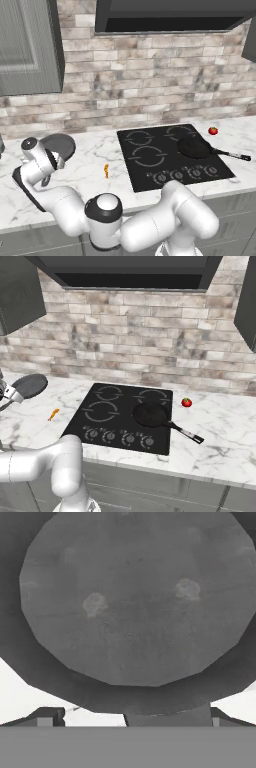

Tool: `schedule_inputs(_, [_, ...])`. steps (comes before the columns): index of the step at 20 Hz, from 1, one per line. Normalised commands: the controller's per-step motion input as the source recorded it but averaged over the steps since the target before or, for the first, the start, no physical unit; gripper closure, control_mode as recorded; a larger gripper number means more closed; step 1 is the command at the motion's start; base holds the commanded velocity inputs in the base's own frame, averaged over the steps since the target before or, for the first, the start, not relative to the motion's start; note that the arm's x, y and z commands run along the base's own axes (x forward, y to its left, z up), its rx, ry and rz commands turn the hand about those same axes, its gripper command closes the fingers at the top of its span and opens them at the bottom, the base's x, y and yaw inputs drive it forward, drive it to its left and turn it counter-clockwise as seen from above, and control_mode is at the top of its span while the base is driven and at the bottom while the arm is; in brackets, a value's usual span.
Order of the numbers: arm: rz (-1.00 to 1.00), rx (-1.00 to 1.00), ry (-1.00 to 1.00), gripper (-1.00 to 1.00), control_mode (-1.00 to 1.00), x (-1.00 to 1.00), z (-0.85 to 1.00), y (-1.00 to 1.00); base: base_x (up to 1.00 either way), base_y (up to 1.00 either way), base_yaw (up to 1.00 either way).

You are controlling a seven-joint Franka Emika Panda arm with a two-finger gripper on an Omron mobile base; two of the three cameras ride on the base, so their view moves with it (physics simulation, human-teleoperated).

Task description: Place both pans onto different burners. Then place the tomato and the shrimp on different pans.

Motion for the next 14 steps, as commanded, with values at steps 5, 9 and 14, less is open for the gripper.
schedule_inputs(5, [0.0,0.0,0.0,-1.0,-1.0,-0.06,-0.06,0.18,0.0,0.0,0.0])
schedule_inputs(9, [0.0,0.0,0.0,1.0,-1.0,-0.01,-0.09,0.18,0.0,0.0,0.0])
schedule_inputs(14, [-0.02,0.0,0.0,1.0,-1.0,0.0,-0.04,0.14,0.0,0.0,0.0])
